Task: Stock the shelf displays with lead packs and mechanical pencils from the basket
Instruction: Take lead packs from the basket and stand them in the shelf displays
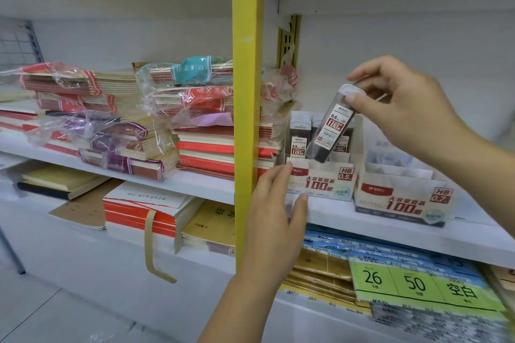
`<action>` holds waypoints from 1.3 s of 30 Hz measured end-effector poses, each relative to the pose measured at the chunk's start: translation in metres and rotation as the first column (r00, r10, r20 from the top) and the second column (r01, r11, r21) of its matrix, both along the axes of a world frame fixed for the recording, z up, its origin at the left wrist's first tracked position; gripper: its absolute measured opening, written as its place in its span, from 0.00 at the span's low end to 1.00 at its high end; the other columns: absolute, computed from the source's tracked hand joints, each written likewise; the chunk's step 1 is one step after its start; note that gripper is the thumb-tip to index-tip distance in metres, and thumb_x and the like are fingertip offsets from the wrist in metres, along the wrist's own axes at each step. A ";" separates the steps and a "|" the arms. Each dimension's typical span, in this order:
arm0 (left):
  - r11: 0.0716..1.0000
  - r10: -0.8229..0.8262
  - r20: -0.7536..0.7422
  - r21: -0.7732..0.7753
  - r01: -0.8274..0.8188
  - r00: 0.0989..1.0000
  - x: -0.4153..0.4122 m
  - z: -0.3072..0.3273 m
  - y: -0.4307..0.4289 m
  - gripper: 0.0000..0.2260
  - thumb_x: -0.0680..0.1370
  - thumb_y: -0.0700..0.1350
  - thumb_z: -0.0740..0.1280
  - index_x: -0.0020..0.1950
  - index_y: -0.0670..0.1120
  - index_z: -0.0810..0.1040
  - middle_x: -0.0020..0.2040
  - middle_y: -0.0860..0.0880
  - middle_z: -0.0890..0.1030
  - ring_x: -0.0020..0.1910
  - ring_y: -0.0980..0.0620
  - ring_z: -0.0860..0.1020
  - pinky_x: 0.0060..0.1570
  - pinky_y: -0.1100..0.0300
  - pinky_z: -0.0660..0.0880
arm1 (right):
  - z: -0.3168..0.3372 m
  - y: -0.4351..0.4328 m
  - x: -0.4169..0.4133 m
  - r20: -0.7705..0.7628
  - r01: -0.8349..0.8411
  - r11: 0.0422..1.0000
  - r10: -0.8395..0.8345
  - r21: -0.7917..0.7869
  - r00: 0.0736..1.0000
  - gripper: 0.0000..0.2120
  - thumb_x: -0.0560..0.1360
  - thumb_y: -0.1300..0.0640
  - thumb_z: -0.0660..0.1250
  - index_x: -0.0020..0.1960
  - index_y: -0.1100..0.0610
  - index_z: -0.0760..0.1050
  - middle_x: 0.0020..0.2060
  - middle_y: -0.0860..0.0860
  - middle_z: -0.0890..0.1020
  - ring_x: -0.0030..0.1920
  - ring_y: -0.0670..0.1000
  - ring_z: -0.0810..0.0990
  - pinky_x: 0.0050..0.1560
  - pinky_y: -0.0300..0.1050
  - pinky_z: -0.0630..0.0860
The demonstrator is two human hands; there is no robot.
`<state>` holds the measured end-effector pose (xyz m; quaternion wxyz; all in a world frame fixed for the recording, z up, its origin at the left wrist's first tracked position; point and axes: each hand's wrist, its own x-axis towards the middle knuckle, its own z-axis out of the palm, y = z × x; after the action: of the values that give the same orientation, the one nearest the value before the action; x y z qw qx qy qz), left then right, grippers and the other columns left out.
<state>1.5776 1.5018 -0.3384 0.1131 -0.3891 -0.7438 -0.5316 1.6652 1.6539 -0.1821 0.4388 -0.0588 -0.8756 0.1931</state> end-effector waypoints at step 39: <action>0.513 -0.324 0.402 -0.686 0.516 0.857 0.092 -0.212 -0.026 0.20 0.81 0.51 0.67 0.72 0.52 0.70 0.65 0.52 0.71 0.63 0.54 0.73 0.58 0.64 0.68 | -0.342 -0.003 0.179 0.758 0.428 0.740 0.167 -0.519 0.631 0.09 0.79 0.57 0.63 0.57 0.55 0.78 0.47 0.52 0.82 0.46 0.52 0.81 0.43 0.39 0.73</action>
<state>1.6698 1.4757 -0.5507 -0.2820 -0.5057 -0.7877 -0.2103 1.8442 1.6511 -0.5237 -0.0102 -0.3537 -0.8408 0.4096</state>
